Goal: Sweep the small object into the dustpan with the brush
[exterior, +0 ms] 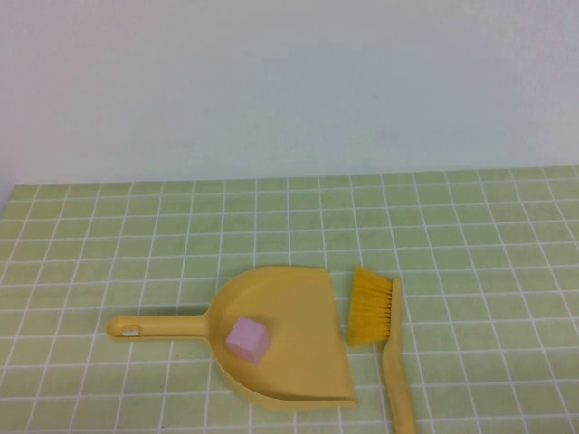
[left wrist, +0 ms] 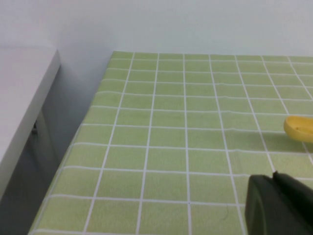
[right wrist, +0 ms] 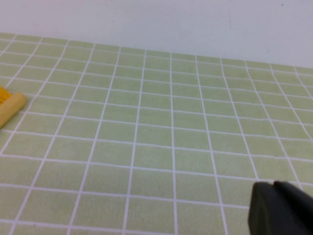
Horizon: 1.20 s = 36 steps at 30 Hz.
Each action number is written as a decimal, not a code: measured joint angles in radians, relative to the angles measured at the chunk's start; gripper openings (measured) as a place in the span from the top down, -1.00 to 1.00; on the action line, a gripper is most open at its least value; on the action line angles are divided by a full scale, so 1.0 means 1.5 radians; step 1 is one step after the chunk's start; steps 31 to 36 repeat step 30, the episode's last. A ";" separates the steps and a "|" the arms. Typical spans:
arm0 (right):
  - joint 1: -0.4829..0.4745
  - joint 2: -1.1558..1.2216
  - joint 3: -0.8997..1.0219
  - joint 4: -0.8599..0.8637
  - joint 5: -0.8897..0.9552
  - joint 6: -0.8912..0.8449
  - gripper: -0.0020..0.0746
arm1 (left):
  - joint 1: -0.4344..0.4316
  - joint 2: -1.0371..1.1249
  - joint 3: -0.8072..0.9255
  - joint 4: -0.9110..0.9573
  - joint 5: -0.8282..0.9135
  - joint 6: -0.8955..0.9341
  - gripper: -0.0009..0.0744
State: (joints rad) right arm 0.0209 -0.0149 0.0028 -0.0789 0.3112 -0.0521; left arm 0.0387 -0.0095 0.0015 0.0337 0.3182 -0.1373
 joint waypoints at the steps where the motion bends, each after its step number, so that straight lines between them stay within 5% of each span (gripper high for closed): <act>1: 0.000 0.000 0.000 0.000 0.000 0.000 0.95 | 0.000 0.000 0.000 0.000 0.000 0.000 0.98; 20: 0.000 0.000 0.000 0.001 0.000 0.000 0.95 | 0.000 0.000 0.000 -0.003 0.000 0.000 0.98; 27: 0.000 0.000 0.000 0.001 0.000 0.000 0.95 | -0.072 0.001 0.000 -0.003 0.000 0.000 0.98; 36: 0.000 0.000 0.000 0.001 0.000 0.000 0.95 | -0.068 0.001 0.000 -0.003 0.000 0.000 0.98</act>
